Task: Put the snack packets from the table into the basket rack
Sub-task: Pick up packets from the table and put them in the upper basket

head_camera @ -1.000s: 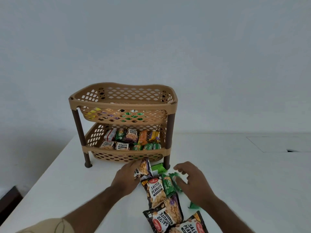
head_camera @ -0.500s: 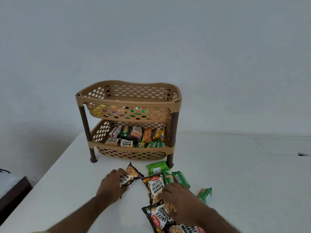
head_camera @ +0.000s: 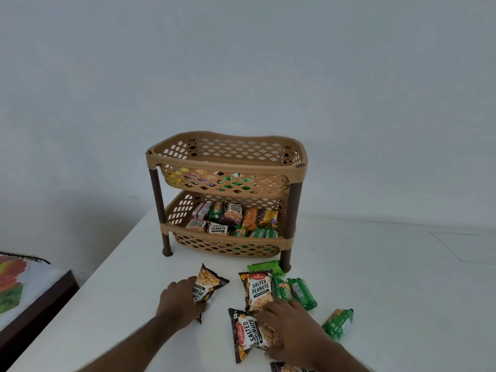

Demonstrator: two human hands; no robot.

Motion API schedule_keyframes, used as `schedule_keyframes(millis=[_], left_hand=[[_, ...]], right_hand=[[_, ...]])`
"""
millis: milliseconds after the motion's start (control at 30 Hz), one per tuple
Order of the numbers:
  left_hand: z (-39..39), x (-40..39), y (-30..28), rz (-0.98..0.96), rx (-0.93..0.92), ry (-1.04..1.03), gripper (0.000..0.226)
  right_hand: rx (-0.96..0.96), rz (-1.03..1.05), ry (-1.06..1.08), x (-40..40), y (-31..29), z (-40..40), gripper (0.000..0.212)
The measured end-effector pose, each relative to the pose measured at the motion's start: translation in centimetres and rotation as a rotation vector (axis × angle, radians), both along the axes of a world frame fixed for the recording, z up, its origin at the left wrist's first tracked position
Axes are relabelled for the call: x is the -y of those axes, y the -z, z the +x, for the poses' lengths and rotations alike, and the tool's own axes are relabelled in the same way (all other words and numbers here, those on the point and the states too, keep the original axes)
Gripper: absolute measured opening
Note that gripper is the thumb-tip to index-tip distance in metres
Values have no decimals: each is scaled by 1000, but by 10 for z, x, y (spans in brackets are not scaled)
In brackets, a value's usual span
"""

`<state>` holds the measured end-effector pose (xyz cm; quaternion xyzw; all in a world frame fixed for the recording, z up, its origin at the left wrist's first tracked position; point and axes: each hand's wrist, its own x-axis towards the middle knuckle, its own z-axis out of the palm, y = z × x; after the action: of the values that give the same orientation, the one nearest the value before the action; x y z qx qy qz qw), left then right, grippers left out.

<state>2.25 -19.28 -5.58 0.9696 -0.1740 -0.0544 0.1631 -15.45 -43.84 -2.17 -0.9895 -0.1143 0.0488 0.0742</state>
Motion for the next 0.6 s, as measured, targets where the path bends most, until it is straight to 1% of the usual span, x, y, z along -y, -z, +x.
schedule_keyframes(millis=[167,267,333,467,600], left_hand=[[-12,-1,-7,-8,98,-66,60],[-17,-3,-15,-96,132,-89,52],[-15,-5,-27,-175,129,-97,52],[-8,-8,-63,-259,183,-40,51],[-1,-10,-104,-363,281,51,50]], right_hand=[[43,18,54,-6,2,8,65],[22,32,52,-3,-3,14,65],[31,71,38,-5,-11,20,64],[165,169,27,-14,-33,30,62],[397,278,-22,-31,-69,42,55]])
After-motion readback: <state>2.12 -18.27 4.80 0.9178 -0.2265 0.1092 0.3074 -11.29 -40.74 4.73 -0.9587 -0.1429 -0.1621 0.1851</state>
